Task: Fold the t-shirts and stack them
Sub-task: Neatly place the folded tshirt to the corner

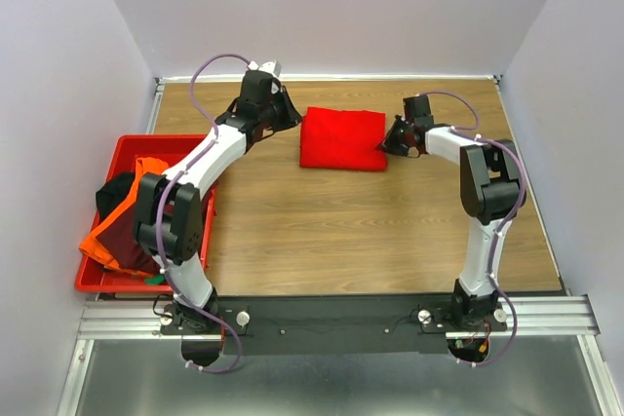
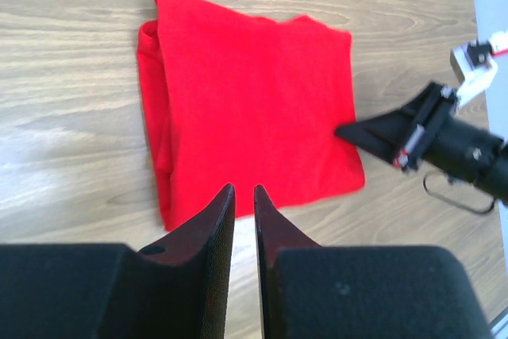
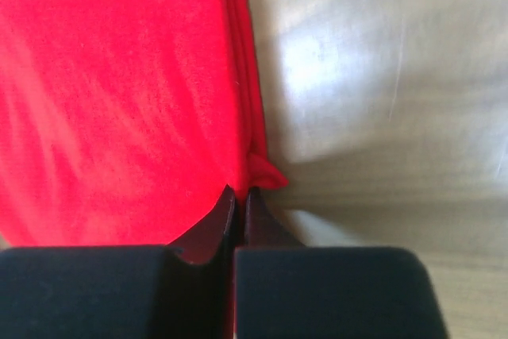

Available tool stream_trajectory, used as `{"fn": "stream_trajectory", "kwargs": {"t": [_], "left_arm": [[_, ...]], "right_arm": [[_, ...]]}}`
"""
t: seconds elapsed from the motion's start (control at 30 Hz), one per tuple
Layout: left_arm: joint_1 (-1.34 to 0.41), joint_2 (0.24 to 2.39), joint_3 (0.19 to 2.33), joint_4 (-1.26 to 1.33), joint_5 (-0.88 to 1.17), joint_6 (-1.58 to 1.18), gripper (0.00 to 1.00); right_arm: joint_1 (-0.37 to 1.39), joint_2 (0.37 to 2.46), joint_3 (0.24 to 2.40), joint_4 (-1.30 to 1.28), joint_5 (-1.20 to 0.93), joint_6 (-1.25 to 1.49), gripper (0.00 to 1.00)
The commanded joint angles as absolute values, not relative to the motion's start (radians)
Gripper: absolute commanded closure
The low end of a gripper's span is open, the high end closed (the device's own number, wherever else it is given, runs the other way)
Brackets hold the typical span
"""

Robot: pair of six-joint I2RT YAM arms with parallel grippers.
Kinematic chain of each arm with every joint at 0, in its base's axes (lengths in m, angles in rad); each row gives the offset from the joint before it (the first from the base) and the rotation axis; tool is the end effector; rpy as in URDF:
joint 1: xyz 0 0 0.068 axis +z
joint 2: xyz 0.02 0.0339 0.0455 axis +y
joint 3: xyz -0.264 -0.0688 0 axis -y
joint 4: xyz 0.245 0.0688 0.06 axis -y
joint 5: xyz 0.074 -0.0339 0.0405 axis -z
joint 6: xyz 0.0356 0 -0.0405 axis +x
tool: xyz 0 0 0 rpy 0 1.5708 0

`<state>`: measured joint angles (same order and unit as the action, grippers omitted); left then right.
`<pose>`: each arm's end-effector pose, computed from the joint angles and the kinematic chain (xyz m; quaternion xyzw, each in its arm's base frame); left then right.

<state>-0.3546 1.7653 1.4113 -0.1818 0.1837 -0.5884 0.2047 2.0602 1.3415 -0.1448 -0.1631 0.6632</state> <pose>0.3873 -0.1503 0.2882 -0.0559 0.8648 -0.2948 0.4027 0.4286 0.0949 0.1474 0.1850 0.9169 0.2145 0.2810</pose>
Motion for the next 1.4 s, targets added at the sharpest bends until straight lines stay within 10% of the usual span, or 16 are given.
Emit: {"fn": "stream_trajectory", "kwargs": {"t": [0.0,1.37], "left_arm": [[-0.339,1.680,1.361,-0.227,0.164,-0.528,0.77],[-0.302,1.514,1.296,-0.347,0.118,-0.385,0.76]], "right_arm": [[0.212,2.117,1.396,-0.176,-0.025,0.574,1.00],[-0.199,2.393,2.014,-0.241,0.238,-0.080,1.00]]}}
